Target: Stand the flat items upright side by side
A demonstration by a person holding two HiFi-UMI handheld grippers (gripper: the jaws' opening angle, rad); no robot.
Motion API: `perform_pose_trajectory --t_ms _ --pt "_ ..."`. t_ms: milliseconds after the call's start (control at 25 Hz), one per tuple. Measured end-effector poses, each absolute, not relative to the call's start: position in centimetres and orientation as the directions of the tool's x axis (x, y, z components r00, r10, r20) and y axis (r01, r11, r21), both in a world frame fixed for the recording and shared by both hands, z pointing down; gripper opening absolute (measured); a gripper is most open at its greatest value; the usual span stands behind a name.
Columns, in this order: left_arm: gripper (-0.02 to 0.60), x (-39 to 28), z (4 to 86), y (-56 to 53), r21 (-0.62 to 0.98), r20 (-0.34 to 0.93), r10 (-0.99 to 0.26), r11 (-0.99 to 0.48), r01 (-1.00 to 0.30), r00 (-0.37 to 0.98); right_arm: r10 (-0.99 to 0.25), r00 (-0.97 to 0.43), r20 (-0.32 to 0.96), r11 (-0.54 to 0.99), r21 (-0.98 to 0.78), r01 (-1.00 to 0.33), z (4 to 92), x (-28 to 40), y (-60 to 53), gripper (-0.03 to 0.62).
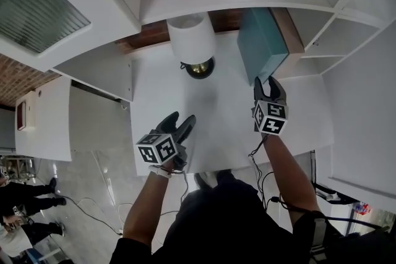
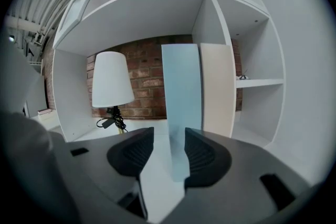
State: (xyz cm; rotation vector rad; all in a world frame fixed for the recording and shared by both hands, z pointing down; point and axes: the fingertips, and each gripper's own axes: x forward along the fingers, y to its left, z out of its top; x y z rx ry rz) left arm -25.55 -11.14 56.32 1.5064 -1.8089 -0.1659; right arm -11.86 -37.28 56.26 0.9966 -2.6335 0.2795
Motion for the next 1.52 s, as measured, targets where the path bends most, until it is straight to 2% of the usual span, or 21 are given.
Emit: perform_pose_trajectory --t_ms 160,320,720,1080,1520 --pt "0.246 -26.5 53.8 -10.3 0.317 0.450 -0.883 0.298 -0.900 -0.134 -0.577 -0.753 0.317 0.769 -0.103 -0.632 54.0 -12.1 -34.7 0.152" --pt "0.168 -27.0 50.3 -9.3 0.174 0.373 -0.904 0.289 -0.941 -0.209 -0.529 -0.808 0.258 0.820 -0.088 -0.565 50.6 -13.4 -31.0 0.130" --pt "0.055 -28.1 41.0 -6.1 0.062 0.129 -0.936 0.337 -0.939 -0.327 -0.419 -0.903 0.097 0.908 0.020 -0.419 40.6 -16.4 -20.9 0.042" --pt "0.028 -26.6 35.1 -4.2 0.040 0.008 -0.958 0.288 -0.957 -0.288 -0.340 -0.940 0.032 0.936 0.107 -0.335 35.8 -17.8 -14.5 0.000" --pt "0.021 -24.4 30.0 -1.5 -0.095 -0.109 -0.964 0.253 -0.963 -0.242 -0.322 -0.945 -0.058 0.931 0.163 -0.327 30.9 -17.4 -10.6 0.000"
